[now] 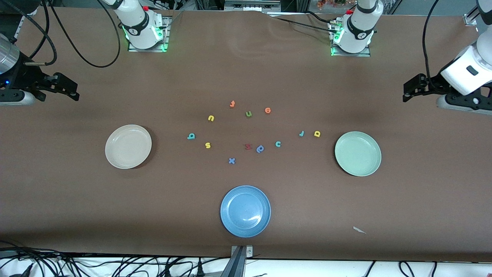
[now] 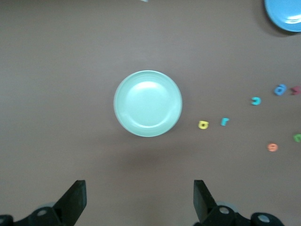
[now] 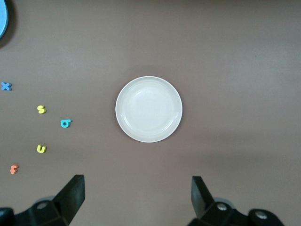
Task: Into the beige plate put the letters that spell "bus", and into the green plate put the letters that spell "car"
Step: 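Move the left gripper to teal c while the right gripper approaches yellow u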
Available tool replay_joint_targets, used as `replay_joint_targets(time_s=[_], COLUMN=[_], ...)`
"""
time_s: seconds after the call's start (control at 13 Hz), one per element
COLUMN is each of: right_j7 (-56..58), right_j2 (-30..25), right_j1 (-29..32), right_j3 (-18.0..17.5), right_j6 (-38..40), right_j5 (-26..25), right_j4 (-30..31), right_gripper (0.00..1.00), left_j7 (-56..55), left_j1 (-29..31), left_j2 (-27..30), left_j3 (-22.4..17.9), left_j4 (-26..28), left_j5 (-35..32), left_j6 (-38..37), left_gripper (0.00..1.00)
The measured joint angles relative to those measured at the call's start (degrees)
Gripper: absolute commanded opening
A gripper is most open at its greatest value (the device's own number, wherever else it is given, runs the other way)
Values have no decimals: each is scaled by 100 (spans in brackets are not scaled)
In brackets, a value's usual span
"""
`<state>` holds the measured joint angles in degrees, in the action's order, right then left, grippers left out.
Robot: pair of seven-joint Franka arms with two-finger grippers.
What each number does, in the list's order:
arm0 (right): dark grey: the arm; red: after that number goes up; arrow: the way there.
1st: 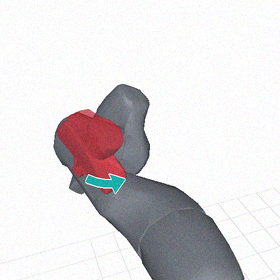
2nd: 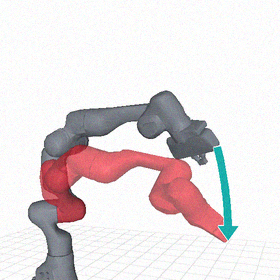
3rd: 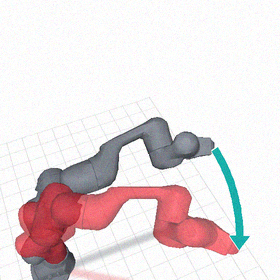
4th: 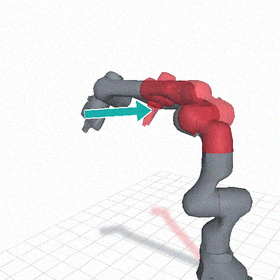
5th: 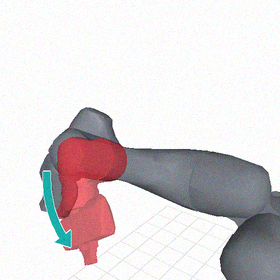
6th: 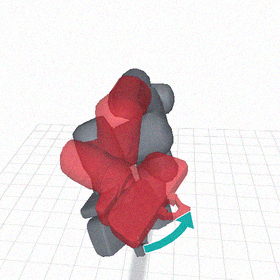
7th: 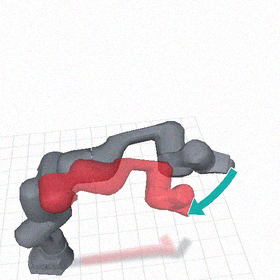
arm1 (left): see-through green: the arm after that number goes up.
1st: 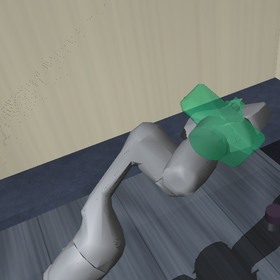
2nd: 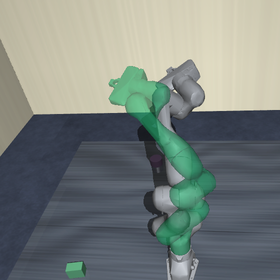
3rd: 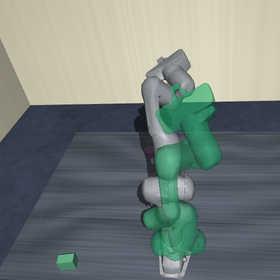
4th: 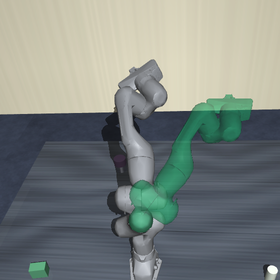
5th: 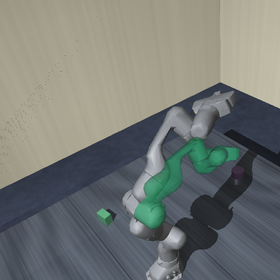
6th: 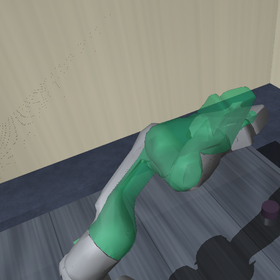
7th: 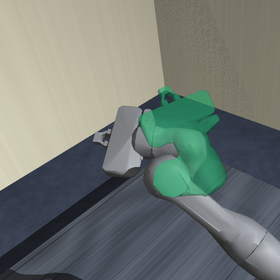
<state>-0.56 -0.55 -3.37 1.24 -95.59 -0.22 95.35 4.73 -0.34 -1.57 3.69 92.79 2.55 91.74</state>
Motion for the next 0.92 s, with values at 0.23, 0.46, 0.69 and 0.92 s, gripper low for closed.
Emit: replay_joint_targets(time_s=[0.23,0.46,0.69,0.92], right_j7=[0,-101,-214,-583], right_j2=[6,47,92,158], right_j1=[-6,-44,-121,-322], right_j3=[-2,-25,-50,-58], right_j6=[0,0,-5,-11], right_j5=[19,37,41,56], right_j4=[1,11,14,24], right_gripper=[100,100,100,100], left_j7=[0,-3,-455,-1462], left_j1=[-144,-404,-963,-1691], left_j2=[-217,-762,-1629,-2423], left_j3=[107,122,136,155], left_j4=[9,24,36,29], left_j5=[220,419,434,425], left_j6=[1,322,1315,2239], left_gripper=[100,100,100,100])
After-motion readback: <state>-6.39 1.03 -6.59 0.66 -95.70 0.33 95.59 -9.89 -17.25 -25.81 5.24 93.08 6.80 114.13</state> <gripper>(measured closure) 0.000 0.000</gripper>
